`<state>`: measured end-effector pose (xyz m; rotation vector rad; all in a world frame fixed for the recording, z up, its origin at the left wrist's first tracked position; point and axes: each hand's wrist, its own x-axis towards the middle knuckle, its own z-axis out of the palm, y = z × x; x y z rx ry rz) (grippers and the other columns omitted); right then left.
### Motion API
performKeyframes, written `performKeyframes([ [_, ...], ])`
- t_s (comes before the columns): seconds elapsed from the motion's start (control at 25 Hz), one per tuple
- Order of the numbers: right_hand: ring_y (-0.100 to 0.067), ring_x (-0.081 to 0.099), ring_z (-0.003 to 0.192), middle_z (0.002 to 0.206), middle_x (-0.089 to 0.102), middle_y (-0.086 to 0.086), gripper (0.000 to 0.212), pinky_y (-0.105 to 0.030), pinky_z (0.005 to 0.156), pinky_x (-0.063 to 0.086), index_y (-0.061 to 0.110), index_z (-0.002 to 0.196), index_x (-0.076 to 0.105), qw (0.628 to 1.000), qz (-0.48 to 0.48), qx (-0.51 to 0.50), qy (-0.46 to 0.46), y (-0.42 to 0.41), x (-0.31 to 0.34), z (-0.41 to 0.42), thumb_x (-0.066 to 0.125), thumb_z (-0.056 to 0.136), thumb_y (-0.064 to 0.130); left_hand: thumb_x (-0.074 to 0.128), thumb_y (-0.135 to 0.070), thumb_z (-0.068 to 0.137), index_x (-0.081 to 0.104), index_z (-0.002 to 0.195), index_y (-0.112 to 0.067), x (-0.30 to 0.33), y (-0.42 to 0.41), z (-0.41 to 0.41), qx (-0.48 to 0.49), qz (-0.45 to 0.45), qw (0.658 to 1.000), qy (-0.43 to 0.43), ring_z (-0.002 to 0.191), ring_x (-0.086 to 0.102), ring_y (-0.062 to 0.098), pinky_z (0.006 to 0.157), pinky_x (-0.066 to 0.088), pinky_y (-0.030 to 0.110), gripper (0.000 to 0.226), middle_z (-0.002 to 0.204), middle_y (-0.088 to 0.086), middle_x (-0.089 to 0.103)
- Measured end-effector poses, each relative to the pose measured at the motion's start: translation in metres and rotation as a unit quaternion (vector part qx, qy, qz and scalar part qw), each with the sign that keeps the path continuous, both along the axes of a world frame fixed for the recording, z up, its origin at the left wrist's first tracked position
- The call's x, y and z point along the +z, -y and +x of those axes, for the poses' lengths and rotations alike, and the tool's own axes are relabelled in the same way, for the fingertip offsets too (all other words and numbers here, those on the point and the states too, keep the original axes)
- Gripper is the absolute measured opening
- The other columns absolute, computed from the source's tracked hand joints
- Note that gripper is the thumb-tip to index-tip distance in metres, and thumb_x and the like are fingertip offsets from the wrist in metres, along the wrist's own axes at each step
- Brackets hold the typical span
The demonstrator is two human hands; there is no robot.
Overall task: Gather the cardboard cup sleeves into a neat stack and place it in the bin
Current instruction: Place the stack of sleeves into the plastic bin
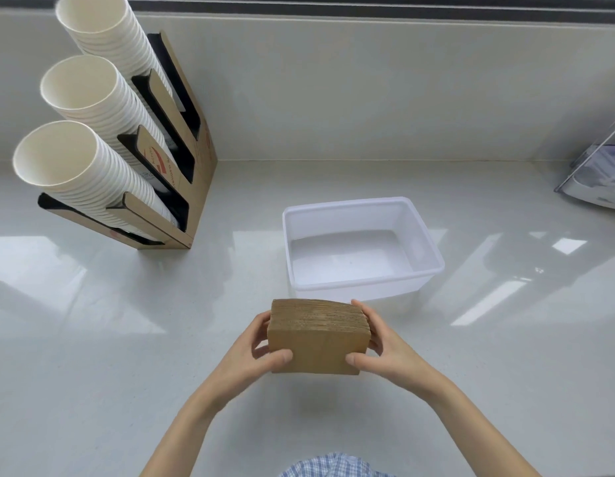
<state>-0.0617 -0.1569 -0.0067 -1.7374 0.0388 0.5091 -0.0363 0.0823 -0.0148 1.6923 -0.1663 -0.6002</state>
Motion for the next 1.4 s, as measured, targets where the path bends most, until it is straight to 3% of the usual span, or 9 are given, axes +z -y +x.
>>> performKeyframes([
  [0.08, -0.010, 0.053, 0.115, 0.126, 0.051, 0.011, 0.078, -0.028, 0.098, 0.044, 0.036, 0.130, 0.024, 1.000, 0.021, 0.004, -0.011, -0.005, 0.009, 0.004, 0.065, 0.065, 0.030, 0.064, -0.042, 0.058, 0.049, 0.116, -0.028, 0.006, 0.003, 0.001, 0.039, -0.068, 0.997, -0.019, 0.107, 0.059, 0.008, 0.080, 0.051, 0.021, 0.061, 0.116, -0.004, 0.062],
  [0.2, -0.010, 0.053, 0.111, 0.124, 0.050, 0.007, 0.074, -0.025, 0.091, 0.045, 0.037, 0.128, 0.023, 0.999, 0.039, -0.011, -0.014, -0.011, 0.019, 0.011, 0.063, 0.066, 0.031, 0.062, -0.043, 0.059, 0.044, 0.123, -0.015, 0.015, 0.009, 0.007, 0.068, -0.118, 0.990, -0.049, 0.111, 0.058, 0.021, 0.090, 0.048, 0.033, 0.072, 0.123, 0.009, 0.058],
  [0.4, -0.006, 0.051, 0.108, 0.119, 0.051, 0.008, 0.057, -0.023, 0.087, 0.044, 0.042, 0.114, 0.031, 0.998, 0.054, -0.015, -0.023, -0.015, 0.033, 0.020, 0.061, 0.066, 0.034, 0.060, -0.041, 0.055, 0.046, 0.121, -0.010, 0.031, 0.018, 0.021, 0.103, -0.153, 0.980, -0.075, 0.094, 0.056, 0.016, 0.077, 0.051, 0.028, 0.074, 0.109, 0.007, 0.057],
  [0.6, -0.004, 0.052, 0.109, 0.124, 0.047, 0.006, 0.083, -0.021, 0.079, 0.044, 0.041, 0.132, 0.015, 0.999, 0.022, -0.027, -0.015, -0.015, 0.044, 0.029, 0.063, 0.064, 0.040, 0.050, -0.032, 0.069, 0.045, 0.121, -0.004, 0.038, 0.021, 0.035, 0.112, -0.166, 0.975, -0.099, 0.090, 0.058, 0.018, 0.071, 0.059, 0.026, 0.060, 0.106, 0.010, 0.054],
  [0.72, -0.004, 0.055, 0.106, 0.116, 0.054, 0.007, 0.066, -0.022, 0.082, 0.044, 0.034, 0.122, 0.036, 1.000, 0.008, -0.021, -0.013, -0.008, 0.051, 0.041, 0.064, 0.063, 0.046, 0.052, -0.031, 0.070, 0.049, 0.115, -0.005, 0.044, 0.022, 0.051, 0.104, -0.164, 0.976, -0.102, 0.086, 0.060, 0.018, 0.069, 0.059, 0.024, 0.052, 0.101, 0.009, 0.054],
  [0.84, -0.004, 0.062, 0.086, 0.091, 0.062, 0.010, 0.043, -0.020, 0.080, 0.049, 0.018, 0.098, 0.055, 0.999, 0.044, 0.016, -0.025, -0.001, 0.060, 0.059, 0.057, 0.071, 0.051, 0.052, -0.028, 0.082, 0.053, 0.099, -0.014, 0.053, 0.022, 0.069, 0.076, -0.132, 0.984, -0.092, 0.075, 0.064, 0.011, 0.066, 0.058, 0.022, 0.021, 0.090, 0.003, 0.056],
  [0.96, -0.001, 0.062, 0.079, 0.086, 0.063, 0.011, 0.041, -0.015, 0.070, 0.051, 0.017, 0.095, 0.057, 0.998, 0.020, 0.046, -0.037, 0.002, 0.070, 0.074, 0.055, 0.073, 0.051, 0.051, -0.030, 0.083, 0.052, 0.094, -0.017, 0.061, 0.028, 0.086, 0.049, -0.083, 0.993, -0.074, 0.066, 0.065, 0.003, 0.058, 0.054, 0.016, 0.017, 0.085, 0.000, 0.056],
  [1.16, -0.013, 0.061, 0.106, 0.120, 0.059, 0.000, 0.073, -0.030, 0.093, 0.050, 0.025, 0.132, 0.037, 0.997, -0.010, 0.057, -0.059, 0.001, 0.072, 0.093, 0.058, 0.069, 0.053, 0.043, -0.024, 0.091, 0.054, 0.088, -0.019, 0.069, 0.039, 0.106, 0.048, -0.047, 0.995, -0.067, 0.061, 0.067, 0.001, 0.053, 0.053, 0.014, 0.013, 0.081, -0.001, 0.059],
  [1.4, -0.022, 0.061, 0.109, 0.120, 0.063, -0.005, 0.077, -0.042, 0.104, 0.042, 0.022, 0.133, 0.039, 0.994, -0.045, 0.062, -0.072, 0.001, 0.070, 0.114, 0.062, 0.067, 0.053, 0.047, -0.029, 0.089, 0.055, 0.090, -0.021, 0.072, 0.049, 0.129, 0.027, 0.004, 0.998, -0.061, 0.076, 0.065, 0.007, 0.057, 0.052, 0.013, 0.011, 0.087, -0.002, 0.063],
])
